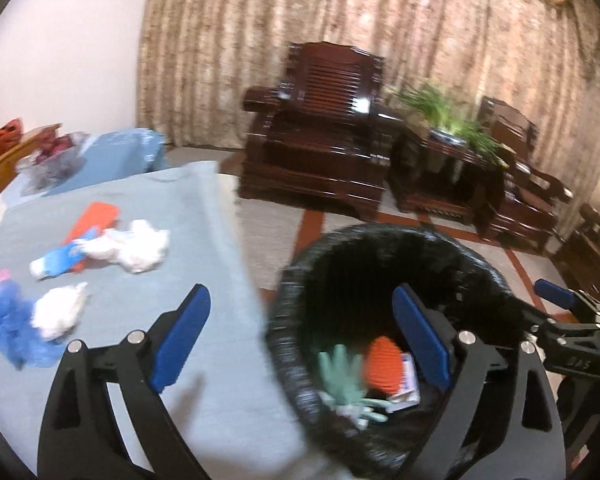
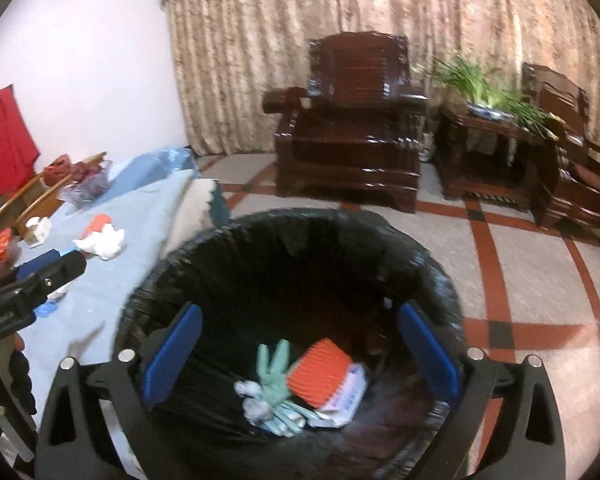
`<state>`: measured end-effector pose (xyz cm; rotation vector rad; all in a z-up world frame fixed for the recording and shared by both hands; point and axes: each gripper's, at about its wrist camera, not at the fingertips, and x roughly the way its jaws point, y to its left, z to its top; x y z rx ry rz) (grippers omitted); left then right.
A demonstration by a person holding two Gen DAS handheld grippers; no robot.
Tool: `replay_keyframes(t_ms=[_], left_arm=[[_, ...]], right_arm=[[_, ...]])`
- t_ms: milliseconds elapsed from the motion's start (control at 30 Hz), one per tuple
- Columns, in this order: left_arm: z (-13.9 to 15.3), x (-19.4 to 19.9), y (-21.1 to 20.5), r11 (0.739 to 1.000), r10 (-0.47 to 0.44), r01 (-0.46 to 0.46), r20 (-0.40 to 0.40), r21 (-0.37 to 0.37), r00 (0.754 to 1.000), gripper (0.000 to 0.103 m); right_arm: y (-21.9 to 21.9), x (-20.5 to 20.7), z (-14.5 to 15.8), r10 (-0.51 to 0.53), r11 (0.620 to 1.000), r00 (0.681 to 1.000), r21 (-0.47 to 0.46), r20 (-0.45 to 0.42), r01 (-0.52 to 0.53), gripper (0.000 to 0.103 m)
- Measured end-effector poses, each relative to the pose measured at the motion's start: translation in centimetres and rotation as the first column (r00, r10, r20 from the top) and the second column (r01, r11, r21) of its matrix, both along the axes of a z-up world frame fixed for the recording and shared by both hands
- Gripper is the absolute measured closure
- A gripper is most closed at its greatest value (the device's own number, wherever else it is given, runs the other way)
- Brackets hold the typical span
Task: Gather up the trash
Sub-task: 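Open both grippers over the bin to drop the net and glove, then grasp the blue plastic bag with the left gripper while the right gripper grasps a white tissue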
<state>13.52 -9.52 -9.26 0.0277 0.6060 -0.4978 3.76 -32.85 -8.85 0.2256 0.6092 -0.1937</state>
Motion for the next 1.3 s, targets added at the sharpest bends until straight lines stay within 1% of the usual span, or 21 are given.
replay_keyframes(t_ms=[133, 267, 367, 533, 700, 833, 1000, 1100, 1167, 1233, 1300], left_arm=[[0.7, 0.0, 3.7, 0.996, 0.090, -0.090, 0.032, 0.018, 0.995, 0.013], [1.4, 0.1, 7.4, 0.984, 0.177, -0.178, 0.049, 0.021, 0.983, 0.013], [1.9, 0.3, 10.0, 0.971, 0.239, -0.240, 0.058, 0.019, 0.969, 0.013], [2.4, 0.2, 13.4, 0.948, 0.314, -0.317, 0.076, 0.024, 0.946, 0.013], [2.5, 0.5, 17.1, 0.918, 0.391, -0.395, 0.090, 0.035, 0.916, 0.013], [2.0, 1.0, 19.9, 0.889, 0.450, -0.455, 0.091, 0.051, 0.889, 0.013], [0.3, 2.4, 23.3, 0.853, 0.514, -0.517, 0.051, 0.072, 0.856, 0.013], [-0.8, 3.2, 24.2, 0.846, 0.529, -0.529, 0.023, 0.070, 0.848, 0.015], [-1.6, 4.0, 24.7, 0.845, 0.531, -0.530, 0.002, 0.074, 0.847, 0.018], [-2.3, 4.5, 25.0, 0.844, 0.534, -0.532, -0.011, 0.073, 0.846, 0.018], [-2.9, 5.4, 25.2, 0.843, 0.535, -0.532, -0.027, 0.075, 0.844, 0.018]], right_arm=[[2.9, 1.6, 0.7, 0.075, 0.997, 0.997, -0.009, 0.021, -0.075, 0.006], [5.7, 3.1, 1.2, 0.144, 0.990, 0.989, -0.014, 0.039, -0.143, 0.006], [7.9, 4.3, 1.6, 0.200, 0.980, 0.978, -0.028, 0.051, -0.199, 0.006], [11.4, 6.2, 2.3, 0.274, 0.961, 0.958, -0.043, 0.082, -0.272, 0.006], [14.8, 7.8, 3.0, 0.337, 0.941, 0.933, -0.081, 0.126, -0.329, 0.006], [17.9, 9.8, 3.1, 0.389, 0.921, 0.911, -0.082, 0.139, -0.381, 0.006], [20.9, 12.4, 2.7, 0.416, 0.909, 0.901, -0.074, 0.122, -0.409, 0.007], [22.3, 13.8, 1.6, 0.425, 0.905, 0.900, -0.059, 0.101, -0.421, 0.008], [23.2, 14.7, 0.8, 0.429, 0.903, 0.900, -0.057, 0.080, -0.425, 0.014], [23.9, 15.3, 0.0, 0.429, 0.903, 0.901, -0.060, 0.055, -0.426, 0.020], [24.2, 15.7, -0.5, 0.435, 0.900, 0.900, -0.050, 0.039, -0.433, 0.024]])
